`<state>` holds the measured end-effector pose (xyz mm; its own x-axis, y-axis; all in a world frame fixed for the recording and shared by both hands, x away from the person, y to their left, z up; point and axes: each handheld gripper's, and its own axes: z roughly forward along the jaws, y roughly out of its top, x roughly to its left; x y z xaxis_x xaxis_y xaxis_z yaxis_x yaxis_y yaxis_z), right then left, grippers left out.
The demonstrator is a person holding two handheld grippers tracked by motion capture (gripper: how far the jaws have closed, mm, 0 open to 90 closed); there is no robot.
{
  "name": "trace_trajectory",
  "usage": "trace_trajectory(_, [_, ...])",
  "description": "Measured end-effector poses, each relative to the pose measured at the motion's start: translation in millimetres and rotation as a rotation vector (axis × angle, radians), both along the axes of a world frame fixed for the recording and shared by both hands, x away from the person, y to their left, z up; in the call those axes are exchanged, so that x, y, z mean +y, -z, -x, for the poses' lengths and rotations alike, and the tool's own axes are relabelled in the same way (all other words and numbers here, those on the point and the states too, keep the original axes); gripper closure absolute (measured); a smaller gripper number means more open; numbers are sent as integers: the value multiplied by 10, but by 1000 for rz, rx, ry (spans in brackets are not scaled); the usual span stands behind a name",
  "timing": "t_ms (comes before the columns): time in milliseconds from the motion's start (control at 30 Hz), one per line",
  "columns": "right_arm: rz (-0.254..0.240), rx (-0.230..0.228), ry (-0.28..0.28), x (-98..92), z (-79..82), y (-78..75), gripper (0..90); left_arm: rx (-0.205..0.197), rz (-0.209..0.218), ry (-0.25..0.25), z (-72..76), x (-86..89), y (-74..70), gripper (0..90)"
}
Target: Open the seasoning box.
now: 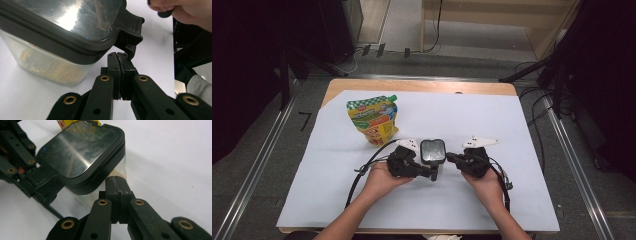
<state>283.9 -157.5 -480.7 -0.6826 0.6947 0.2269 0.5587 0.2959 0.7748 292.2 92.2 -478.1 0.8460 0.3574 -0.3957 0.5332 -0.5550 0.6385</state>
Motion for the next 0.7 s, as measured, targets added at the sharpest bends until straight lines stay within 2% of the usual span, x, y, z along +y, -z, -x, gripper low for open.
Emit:
trace_trajectory(67, [-18,5,-5,-44,54,-58,900,3,-1,-4,0,27,-17,893])
trace_trajectory(133, [-22,8,-8,-54,83,-80,900,2,3,0,0,69,-53,891])
trace_trajectory(400, [-29,8,-53,-70,370,-201,900,0,13,-17,-13,239,-158,827])
trace_trajectory(467, [-41,7,-71,-43,483,-233,900,3,26,-30,-18,281,-176,787])
trace_trajectory(700, [-30,15,-118,127,616,-180,900,-12,37,-41,-63,421,-216,699])
